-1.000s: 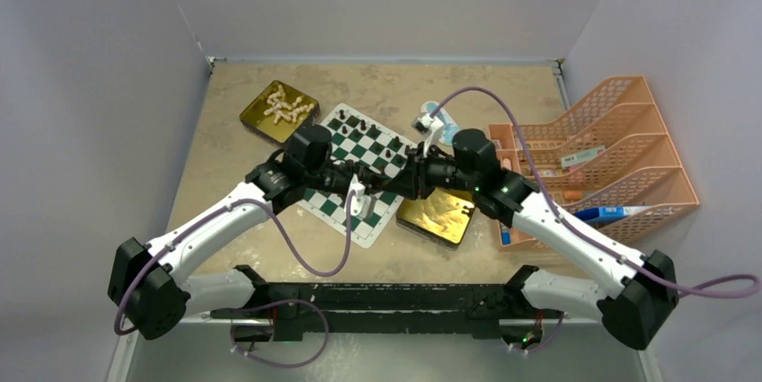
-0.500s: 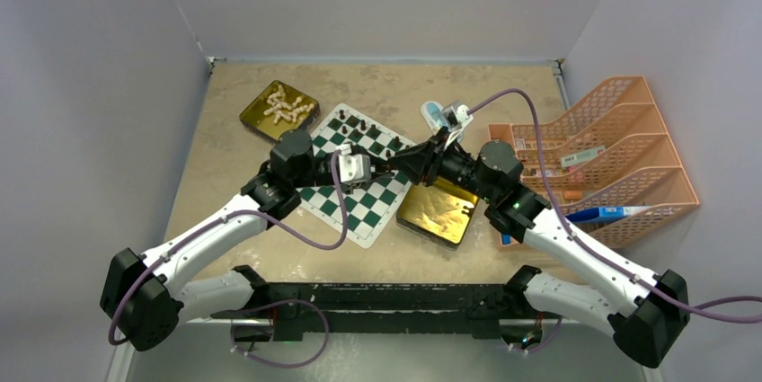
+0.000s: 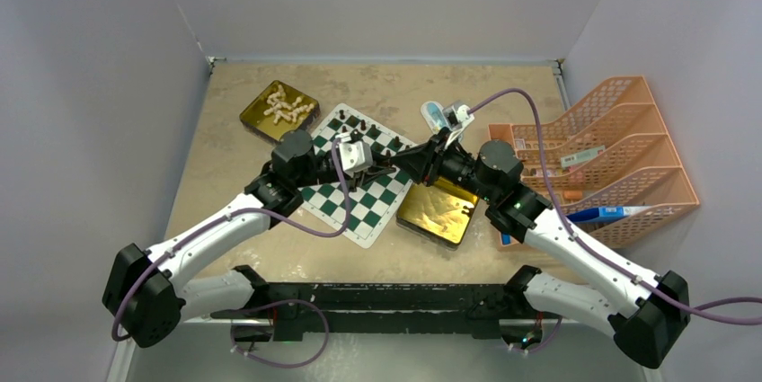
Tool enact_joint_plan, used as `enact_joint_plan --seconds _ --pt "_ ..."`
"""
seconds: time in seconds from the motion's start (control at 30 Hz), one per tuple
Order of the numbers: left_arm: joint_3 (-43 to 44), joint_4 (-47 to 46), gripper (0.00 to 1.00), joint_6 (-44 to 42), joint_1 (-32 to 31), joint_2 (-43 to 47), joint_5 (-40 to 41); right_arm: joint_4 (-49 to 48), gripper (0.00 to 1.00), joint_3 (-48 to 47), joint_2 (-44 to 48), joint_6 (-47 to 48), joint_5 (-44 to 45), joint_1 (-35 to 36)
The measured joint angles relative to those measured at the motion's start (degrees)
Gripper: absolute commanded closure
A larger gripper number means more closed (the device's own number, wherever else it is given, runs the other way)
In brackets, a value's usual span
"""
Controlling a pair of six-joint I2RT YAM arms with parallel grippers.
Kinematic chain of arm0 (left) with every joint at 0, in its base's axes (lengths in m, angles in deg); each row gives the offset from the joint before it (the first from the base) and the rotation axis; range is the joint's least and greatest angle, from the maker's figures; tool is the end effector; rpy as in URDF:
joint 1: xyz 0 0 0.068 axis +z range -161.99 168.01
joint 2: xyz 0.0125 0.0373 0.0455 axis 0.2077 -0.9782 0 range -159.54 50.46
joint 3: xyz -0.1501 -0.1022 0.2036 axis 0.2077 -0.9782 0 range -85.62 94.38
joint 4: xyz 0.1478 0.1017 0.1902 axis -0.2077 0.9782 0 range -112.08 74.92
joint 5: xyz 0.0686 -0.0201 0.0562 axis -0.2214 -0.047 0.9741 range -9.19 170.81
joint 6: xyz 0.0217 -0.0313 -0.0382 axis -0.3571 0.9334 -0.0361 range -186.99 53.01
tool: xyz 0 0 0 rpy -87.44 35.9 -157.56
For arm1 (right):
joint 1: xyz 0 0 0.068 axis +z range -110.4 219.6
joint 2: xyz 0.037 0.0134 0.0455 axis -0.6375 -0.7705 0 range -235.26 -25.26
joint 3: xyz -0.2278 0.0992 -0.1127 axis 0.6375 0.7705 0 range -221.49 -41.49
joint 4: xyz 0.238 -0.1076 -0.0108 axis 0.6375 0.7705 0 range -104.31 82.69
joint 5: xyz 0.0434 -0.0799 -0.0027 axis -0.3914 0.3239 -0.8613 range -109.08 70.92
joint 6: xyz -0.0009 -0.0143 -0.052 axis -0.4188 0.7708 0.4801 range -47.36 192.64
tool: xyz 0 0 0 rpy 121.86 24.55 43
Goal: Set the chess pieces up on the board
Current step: Place the chess piece on the chessboard.
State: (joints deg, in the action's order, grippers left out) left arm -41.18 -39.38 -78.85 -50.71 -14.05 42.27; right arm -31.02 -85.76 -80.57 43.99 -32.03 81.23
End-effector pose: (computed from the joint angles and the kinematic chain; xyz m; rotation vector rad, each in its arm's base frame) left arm 0.1881 -0.1792 0.3192 1.1647 1.2180 -0.8977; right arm 0.1664 0.1587 0.3534 -0.3736 1.5405 1.1457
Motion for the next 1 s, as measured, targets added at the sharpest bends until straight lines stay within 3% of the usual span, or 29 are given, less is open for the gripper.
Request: enact_joint_plan --seconds 0.03,0.1,0.3,0.57,1.0 --pt "0.0 -0.1 1.0 0.3 0.0 0.0 0.1 0.0 0.88 0.0 0.0 0.1 0.0 0.0" --pt "0.0 -0.2 0.9 0.6 0.0 -0.1 0.1 0.1 0.92 0.0 0.2 -0.3 0.1 0.0" --pt "0.0 -0.7 0.43 2.0 0.0 -0.2 3.0 0.2 0.95 0.0 0.4 -0.7 1.8 0.0" --pt "0.0 2.2 0.33 2.3 0.0 0.5 7.3 5.9 0.95 -3.9 -1.0 0.4 8.0 0.0" --pt "0.0 15.5 0.28 -1.2 0.0 7.9 19.1 16.8 0.95 -26.7 -22.3 11.0 20.7 0.0"
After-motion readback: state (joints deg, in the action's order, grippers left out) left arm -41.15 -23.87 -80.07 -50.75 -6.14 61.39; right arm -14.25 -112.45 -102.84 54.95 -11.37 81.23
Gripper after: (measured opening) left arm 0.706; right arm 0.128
